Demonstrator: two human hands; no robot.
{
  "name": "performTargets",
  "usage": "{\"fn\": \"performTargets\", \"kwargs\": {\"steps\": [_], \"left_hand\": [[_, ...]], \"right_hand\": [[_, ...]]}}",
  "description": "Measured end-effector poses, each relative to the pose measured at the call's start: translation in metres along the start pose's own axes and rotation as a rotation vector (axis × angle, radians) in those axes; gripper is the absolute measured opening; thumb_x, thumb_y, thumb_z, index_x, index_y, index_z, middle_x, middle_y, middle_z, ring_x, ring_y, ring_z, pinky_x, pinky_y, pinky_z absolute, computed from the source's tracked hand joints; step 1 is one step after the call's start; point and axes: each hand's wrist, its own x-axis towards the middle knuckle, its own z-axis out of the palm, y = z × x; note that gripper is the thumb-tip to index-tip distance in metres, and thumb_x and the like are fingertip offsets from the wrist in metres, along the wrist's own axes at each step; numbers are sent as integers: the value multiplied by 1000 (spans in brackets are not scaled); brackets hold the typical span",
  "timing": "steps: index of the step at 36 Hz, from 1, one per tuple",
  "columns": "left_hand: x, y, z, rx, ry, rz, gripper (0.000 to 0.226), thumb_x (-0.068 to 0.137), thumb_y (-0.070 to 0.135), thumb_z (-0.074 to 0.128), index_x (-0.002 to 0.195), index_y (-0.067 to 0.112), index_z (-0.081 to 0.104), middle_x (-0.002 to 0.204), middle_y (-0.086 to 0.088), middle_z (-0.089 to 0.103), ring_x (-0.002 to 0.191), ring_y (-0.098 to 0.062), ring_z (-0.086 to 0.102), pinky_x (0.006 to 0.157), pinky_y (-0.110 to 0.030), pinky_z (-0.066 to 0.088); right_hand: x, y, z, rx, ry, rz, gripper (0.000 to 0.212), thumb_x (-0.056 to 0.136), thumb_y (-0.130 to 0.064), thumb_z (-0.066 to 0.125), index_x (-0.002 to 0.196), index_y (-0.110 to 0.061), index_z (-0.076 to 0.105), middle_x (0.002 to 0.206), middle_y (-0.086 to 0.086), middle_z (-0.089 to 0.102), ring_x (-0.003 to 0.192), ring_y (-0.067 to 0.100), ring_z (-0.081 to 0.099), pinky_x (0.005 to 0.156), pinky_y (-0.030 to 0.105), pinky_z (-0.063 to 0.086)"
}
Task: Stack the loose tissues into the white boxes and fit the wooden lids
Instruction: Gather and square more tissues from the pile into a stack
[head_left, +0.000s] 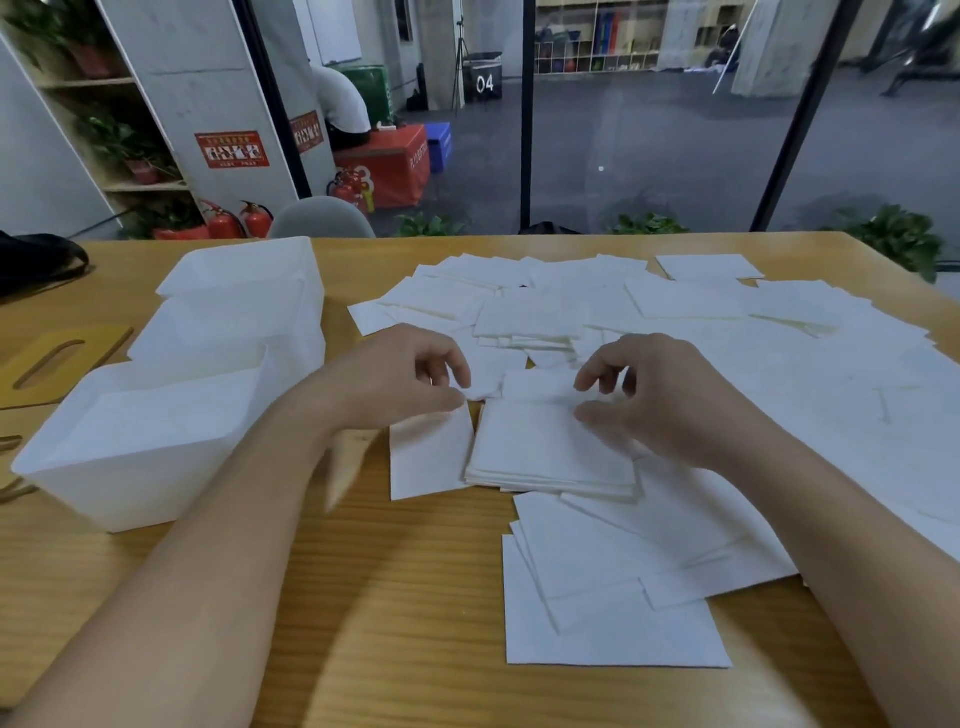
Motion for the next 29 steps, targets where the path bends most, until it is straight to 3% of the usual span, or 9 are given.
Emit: {"fn": "performTargets", "kwargs": {"steps": [4,9,16,21,25,29], "left_hand": [[-6,0,0,45,-180,19,36,91,15,74,106,48,80,99,12,72,86,-9,66,78,-28,56],[-4,1,5,56,-216,13,37,84,25,71,112,49,77,100,11,68,87,-13,62,77,-29,55],[-1,-2,10,107,-146,22,10,86,25,79,91,33,75,92,6,66,71,-3,54,68,-29,48],[0,-5,9,85,-85,52,8,83,31,74,90,33,74,96,19,60,76,-3,54,72,-28,47],[3,-5,9,-49,72,94,15,78,39,65,89,31,71,104,16,65,91,-6,59,79,-31,48],[7,-1,16,-207,189,168,8,89,24,62,91,24,69,114,11,76,112,-18,66,92,-43,52]], "right_hand": [[-2,-3,6,12,-18,-33,13,86,-34,88,87,-35,76,84,-15,66,63,3,61,50,14,45],[-5,-6,12,-17,-65,-63,10,87,-35,86,89,-37,76,84,-18,69,74,4,63,63,22,51],[-5,-4,14,-28,-89,-93,9,88,-35,86,89,-35,76,88,-23,67,77,5,62,65,23,50],[-5,-6,14,-52,-88,-94,9,89,-35,85,89,-35,76,86,-16,69,78,4,62,65,23,51],[-8,-8,13,-55,-89,-106,8,91,-35,84,90,-34,76,87,-15,69,79,4,62,65,24,51],[-9,-10,13,-74,-93,-117,8,90,-34,84,92,-33,76,87,-15,69,80,5,63,68,29,54]]}}
